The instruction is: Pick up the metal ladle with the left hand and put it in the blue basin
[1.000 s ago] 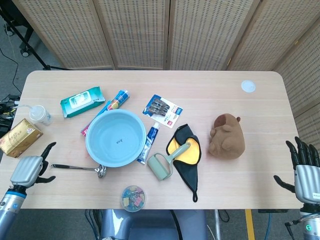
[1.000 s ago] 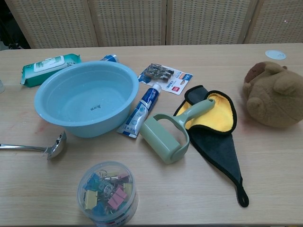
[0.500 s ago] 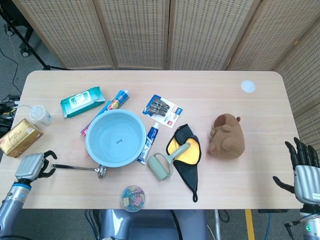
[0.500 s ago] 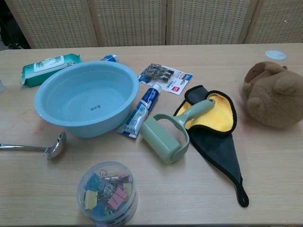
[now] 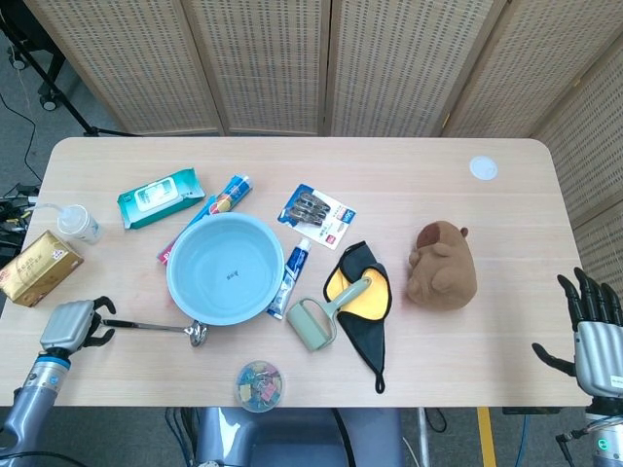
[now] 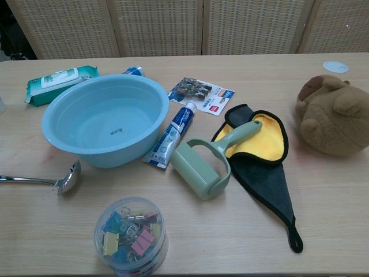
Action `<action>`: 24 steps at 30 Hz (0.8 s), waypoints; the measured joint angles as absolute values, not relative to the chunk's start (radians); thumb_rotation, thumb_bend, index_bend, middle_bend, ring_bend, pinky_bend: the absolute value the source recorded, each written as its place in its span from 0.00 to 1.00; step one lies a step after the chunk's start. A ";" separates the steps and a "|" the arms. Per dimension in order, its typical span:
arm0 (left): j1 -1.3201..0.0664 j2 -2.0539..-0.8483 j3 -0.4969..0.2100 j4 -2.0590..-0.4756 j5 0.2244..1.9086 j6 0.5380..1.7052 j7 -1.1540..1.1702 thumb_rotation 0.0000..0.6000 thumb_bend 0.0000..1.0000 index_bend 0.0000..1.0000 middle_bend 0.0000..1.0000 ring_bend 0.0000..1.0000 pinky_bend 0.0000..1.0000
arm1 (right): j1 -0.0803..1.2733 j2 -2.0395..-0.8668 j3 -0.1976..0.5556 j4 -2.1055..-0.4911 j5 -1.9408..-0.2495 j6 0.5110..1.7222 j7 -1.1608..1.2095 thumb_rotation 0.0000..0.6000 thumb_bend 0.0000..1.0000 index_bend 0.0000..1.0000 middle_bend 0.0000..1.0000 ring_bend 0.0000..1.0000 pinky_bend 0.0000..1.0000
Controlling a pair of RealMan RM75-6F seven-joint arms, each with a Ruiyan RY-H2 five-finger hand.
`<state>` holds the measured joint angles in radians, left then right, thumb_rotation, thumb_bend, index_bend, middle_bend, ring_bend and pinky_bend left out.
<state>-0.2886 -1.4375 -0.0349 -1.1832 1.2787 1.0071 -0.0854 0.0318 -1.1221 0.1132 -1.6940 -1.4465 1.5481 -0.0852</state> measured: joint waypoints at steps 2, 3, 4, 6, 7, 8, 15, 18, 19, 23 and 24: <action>-0.292 -1.448 -0.035 -1.174 1.281 1.007 -0.080 1.00 0.29 0.47 0.96 0.96 0.92 | 0.032 -1.122 0.112 -1.695 -1.446 1.547 -0.086 1.00 0.00 0.06 0.00 0.00 0.00; -0.293 -1.454 -0.035 -1.169 1.282 1.006 -0.076 1.00 0.29 0.47 0.96 0.96 0.92 | 0.032 -1.121 0.112 -1.695 -1.445 1.546 -0.087 1.00 0.00 0.06 0.00 0.00 0.00; -0.295 -1.458 -0.034 -1.165 1.282 1.004 -0.072 1.00 0.29 0.47 0.96 0.96 0.92 | 0.032 -1.121 0.112 -1.696 -1.445 1.546 -0.087 1.00 0.00 0.06 0.00 0.00 0.00; -0.299 -1.467 -0.033 -1.159 1.281 0.996 -0.061 1.00 0.29 0.47 0.96 0.96 0.92 | 0.031 -1.120 0.112 -1.696 -1.443 1.545 -0.086 1.00 0.00 0.06 0.00 0.00 0.00; -0.300 -1.472 -0.033 -1.156 1.280 0.994 -0.057 1.00 0.29 0.47 0.96 0.96 0.92 | 0.031 -1.120 0.112 -1.696 -1.441 1.544 -0.086 1.00 0.00 0.06 0.00 0.00 0.00; -0.301 -1.475 -0.033 -1.152 1.278 0.991 -0.053 1.00 0.29 0.47 0.96 0.96 0.92 | 0.031 -1.119 0.113 -1.696 -1.440 1.543 -0.085 1.00 0.00 0.06 0.00 0.00 0.00; -0.312 -1.505 -0.032 -1.127 1.267 0.968 -0.028 1.00 0.29 0.47 0.96 0.96 0.92 | 0.032 -1.115 0.112 -1.698 -1.443 1.541 -0.073 1.00 0.00 0.06 0.00 0.00 0.00; -0.314 -1.512 -0.032 -1.121 1.268 0.966 -0.024 1.00 0.29 0.47 0.96 0.96 0.92 | 0.032 -1.114 0.112 -1.697 -1.441 1.541 -0.071 1.00 0.00 0.06 0.00 0.00 0.00; -0.314 -1.514 -0.032 -1.120 1.267 0.966 -0.023 1.00 0.29 0.47 0.96 0.96 0.92 | 0.032 -1.114 0.113 -1.697 -1.440 1.540 -0.071 1.00 0.00 0.06 0.00 0.00 0.00; -0.317 -1.524 -0.032 -1.111 1.264 0.959 -0.019 1.00 0.30 0.51 0.96 0.96 0.92 | 0.032 -1.113 0.114 -1.698 -1.438 1.539 -0.068 1.00 0.00 0.06 0.00 0.00 0.00; -0.317 -1.526 -0.031 -1.109 1.264 0.957 -0.019 1.00 0.31 0.54 0.96 0.96 0.92 | 0.032 -1.113 0.114 -1.698 -1.438 1.539 -0.068 1.00 0.00 0.06 0.00 0.00 0.00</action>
